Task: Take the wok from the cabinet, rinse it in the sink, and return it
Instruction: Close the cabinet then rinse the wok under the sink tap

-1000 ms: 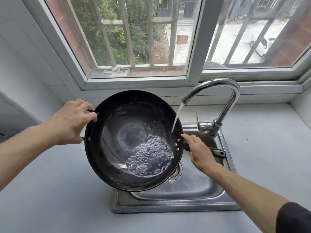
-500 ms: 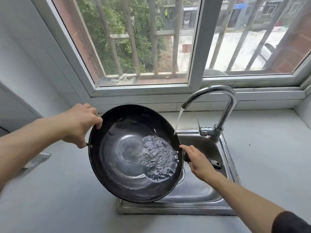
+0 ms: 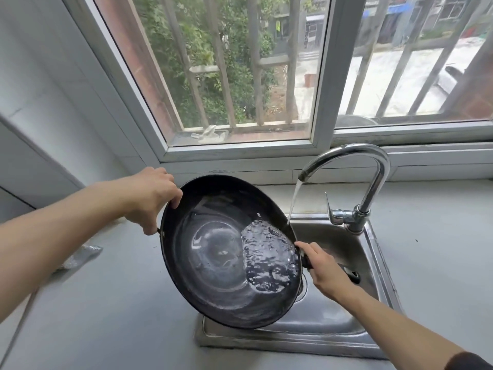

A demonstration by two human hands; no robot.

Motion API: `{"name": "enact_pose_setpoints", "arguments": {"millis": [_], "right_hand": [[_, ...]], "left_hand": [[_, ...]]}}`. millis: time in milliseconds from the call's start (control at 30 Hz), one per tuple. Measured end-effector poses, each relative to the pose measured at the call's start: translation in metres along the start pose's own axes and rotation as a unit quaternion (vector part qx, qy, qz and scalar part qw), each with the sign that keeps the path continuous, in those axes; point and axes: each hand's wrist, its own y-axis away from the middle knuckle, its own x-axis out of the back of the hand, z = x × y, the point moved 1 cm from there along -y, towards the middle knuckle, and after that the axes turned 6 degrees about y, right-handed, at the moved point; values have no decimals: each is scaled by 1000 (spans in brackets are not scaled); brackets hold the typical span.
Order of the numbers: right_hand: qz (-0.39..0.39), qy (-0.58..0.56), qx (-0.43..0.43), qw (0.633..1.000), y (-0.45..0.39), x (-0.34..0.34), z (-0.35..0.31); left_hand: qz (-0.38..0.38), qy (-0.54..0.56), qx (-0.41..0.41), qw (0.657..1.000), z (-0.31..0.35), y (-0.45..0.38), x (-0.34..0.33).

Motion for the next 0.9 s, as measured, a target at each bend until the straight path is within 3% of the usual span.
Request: {"name": "enact_pose_setpoints", "arguments": {"millis": [233, 533, 900], "right_hand": [[-45, -23, 14, 999, -9, 0, -5], [-127, 41, 32, 991, 5, 23, 8], [-140, 70, 20, 987, 16, 52, 0]], "left_hand": [[-32, 43, 18, 998, -7, 3, 24], [-68, 149, 36, 986, -1, 1, 18], [-55, 165, 30, 984, -8, 8, 13]]}}
